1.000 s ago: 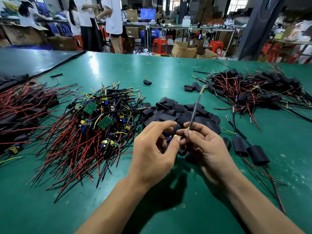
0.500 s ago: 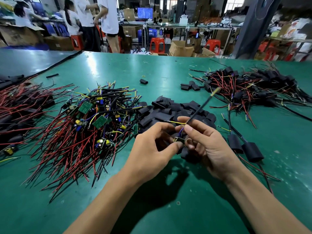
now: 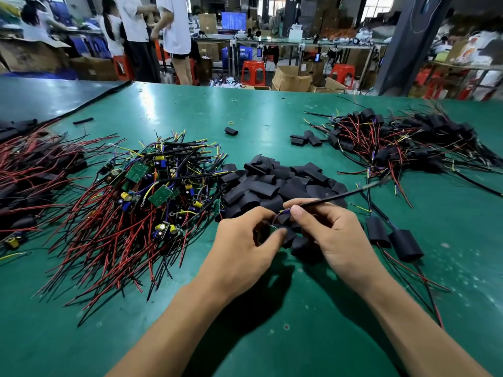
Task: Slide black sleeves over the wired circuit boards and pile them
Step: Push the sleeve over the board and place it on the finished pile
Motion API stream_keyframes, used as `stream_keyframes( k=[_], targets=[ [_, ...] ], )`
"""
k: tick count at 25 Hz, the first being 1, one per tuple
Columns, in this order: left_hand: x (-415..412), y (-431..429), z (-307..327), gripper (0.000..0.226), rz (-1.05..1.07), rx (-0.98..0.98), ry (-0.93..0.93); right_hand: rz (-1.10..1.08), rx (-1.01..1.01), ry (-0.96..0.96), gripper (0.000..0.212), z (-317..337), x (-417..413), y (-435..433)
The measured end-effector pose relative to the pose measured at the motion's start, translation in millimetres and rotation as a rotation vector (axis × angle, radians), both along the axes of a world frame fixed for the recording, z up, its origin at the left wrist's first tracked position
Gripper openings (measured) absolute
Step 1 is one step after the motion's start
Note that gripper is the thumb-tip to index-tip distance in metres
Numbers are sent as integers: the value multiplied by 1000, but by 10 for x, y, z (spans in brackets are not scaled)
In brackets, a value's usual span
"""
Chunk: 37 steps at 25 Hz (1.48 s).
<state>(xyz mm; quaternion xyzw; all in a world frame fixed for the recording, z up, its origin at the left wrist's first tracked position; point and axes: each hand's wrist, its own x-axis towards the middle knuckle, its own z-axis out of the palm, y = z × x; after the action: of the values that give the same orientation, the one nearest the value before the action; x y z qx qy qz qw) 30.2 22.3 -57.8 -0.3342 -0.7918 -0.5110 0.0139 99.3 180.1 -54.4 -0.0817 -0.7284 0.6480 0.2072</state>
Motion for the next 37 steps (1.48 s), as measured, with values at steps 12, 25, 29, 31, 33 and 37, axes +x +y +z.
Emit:
stream_keyframes(
  k=[12, 25, 29, 31, 33, 37],
  targets=[
    [-255, -102, 283, 13, -97, 825, -1016, 19, 824, -485, 74, -36, 106, 371],
    [-320, -69, 170, 15, 58, 804, -955, -171, 282, -224, 21, 38, 113, 401],
    [-340, -90, 175, 10, 93, 850, -999, -251, -96, -126, 23, 59, 58, 403],
    [-351, -106, 191, 12, 93, 865, -1026, -271, -296, -53, 11, 81, 30, 397],
    [-355, -112, 206, 14, 93, 875, -1051, -289, -487, 18, 8, 82, 1, 384],
    [-352, -105, 227, 16, 91, 904, -1101, -239, -809, 142, 5, 31, -65, 306]
  ],
)
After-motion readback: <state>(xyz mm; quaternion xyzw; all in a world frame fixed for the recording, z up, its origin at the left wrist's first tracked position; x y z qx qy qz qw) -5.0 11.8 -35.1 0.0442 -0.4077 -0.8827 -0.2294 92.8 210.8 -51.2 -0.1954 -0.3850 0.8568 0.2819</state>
